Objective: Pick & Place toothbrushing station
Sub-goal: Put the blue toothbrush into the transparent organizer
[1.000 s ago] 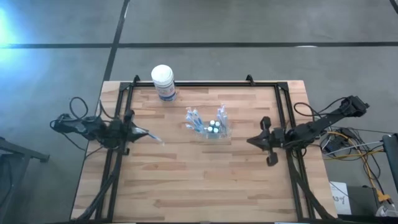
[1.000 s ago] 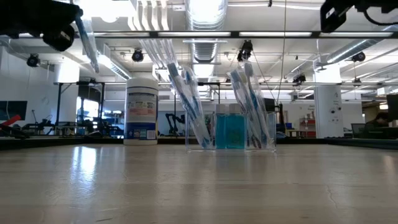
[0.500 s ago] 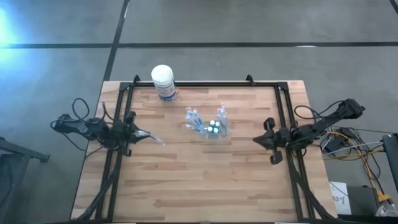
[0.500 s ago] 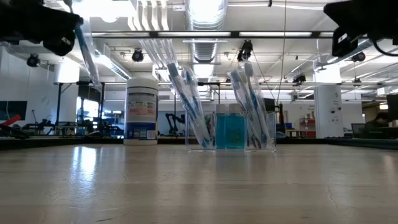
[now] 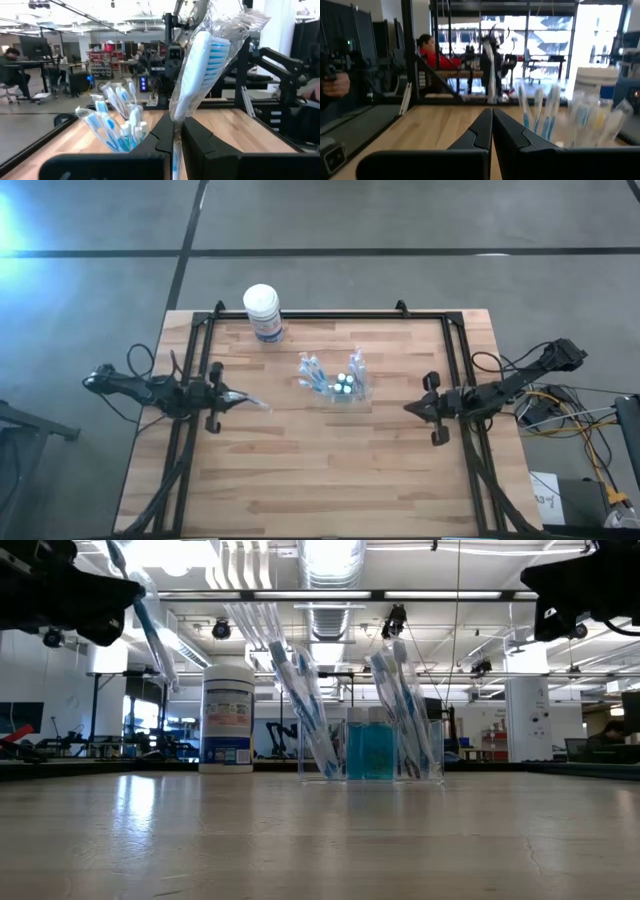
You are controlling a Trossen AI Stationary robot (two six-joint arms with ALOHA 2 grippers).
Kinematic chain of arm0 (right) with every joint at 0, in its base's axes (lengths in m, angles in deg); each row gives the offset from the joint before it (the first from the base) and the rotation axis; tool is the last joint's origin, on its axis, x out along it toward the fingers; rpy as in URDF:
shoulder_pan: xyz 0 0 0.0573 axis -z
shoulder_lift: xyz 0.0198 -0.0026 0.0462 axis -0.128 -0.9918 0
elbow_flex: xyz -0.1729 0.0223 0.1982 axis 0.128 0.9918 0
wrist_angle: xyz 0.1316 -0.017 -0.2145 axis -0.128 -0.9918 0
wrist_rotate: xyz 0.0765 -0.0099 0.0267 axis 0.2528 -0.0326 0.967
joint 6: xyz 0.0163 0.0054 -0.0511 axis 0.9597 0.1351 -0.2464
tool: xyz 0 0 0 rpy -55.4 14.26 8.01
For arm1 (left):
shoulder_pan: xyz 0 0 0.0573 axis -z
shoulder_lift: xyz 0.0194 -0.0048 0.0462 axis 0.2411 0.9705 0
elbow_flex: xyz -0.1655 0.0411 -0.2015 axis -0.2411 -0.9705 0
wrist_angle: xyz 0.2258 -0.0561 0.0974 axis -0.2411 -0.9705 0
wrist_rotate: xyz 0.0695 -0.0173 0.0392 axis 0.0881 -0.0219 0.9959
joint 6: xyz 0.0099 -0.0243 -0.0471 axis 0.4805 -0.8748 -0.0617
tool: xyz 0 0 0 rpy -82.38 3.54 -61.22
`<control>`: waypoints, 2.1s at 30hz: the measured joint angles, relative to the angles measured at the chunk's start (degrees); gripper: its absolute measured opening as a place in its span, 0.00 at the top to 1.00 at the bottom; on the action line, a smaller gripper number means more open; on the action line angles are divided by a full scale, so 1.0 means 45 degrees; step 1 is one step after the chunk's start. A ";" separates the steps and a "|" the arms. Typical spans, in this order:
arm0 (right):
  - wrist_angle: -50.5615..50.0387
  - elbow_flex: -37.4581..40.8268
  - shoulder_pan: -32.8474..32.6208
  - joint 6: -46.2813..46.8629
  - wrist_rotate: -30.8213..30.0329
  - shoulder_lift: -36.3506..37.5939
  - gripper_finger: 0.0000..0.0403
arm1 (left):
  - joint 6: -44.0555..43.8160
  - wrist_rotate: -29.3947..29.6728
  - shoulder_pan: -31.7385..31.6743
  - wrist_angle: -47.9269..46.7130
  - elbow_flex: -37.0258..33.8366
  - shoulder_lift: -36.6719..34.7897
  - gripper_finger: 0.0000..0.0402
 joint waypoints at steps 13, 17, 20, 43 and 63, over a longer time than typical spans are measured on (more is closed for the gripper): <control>-0.0386 -0.0005 0.0001 -0.0023 0.0000 0.0005 0.98 | 0.0071 0.0247 0.0000 0.3468 0.0336 0.1151 0.96; -0.0320 -0.0005 0.0001 -0.0280 -0.0005 0.0024 0.98 | 0.0793 0.0402 -0.0010 0.3752 0.1559 0.2564 0.96; -0.0322 -0.0005 0.0002 -0.0324 -0.0010 0.0024 0.98 | 0.1019 -0.0049 -0.0010 0.4065 0.2759 0.3977 0.96; 0.0295 -0.0014 0.0006 -0.0662 -0.1020 -0.0070 0.98 | -0.0224 0.2394 -0.0119 0.8755 0.6424 1.5759 0.96; 0.0245 -0.0015 0.0001 0.0063 -0.1010 -0.0340 0.98 | -0.0951 0.5210 -0.2035 0.9455 0.8632 2.0763 0.96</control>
